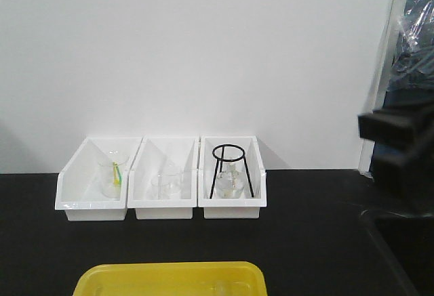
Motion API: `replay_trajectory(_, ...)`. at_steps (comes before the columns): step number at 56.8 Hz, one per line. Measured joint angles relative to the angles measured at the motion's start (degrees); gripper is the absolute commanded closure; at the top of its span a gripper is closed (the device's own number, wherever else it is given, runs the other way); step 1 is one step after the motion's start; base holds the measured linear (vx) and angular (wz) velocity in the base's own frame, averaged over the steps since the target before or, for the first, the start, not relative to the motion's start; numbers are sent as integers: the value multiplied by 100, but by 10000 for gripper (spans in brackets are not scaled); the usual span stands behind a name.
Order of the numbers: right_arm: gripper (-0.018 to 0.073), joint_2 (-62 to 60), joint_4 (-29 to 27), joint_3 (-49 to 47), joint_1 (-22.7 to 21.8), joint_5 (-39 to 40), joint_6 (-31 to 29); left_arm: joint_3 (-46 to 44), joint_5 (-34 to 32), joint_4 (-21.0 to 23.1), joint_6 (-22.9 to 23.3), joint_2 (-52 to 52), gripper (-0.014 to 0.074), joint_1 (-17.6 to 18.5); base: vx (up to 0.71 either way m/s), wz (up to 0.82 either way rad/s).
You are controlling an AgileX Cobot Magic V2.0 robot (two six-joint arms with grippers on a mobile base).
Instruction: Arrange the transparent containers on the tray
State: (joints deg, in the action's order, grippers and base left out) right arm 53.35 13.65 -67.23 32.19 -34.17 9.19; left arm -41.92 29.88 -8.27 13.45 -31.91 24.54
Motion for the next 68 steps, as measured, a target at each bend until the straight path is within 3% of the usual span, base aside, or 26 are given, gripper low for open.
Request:
replay_trajectory(9,568,-1234,559,1881,0,970,885,576,-4,79,5,864,596,0,0,0)
replay_trajectory(18,568,-1812,1335,2704,0,1423,1656,830,-41,102,5,1239,596,0,0,0)
replay_trajectory(27,568,-1906,1627,2799,0,1572,1879,861,-53,114,5,1250,596,0,0,0)
replay_trajectory(61,568,-1906,1642,2803,0,1596,1935,861,-53,114,5,1250,596,0,0,0)
replay_trajectory(68,568,-1906,1646,2803,0,1601,1935,927,-119,108,-401,1399,596,0,0,0)
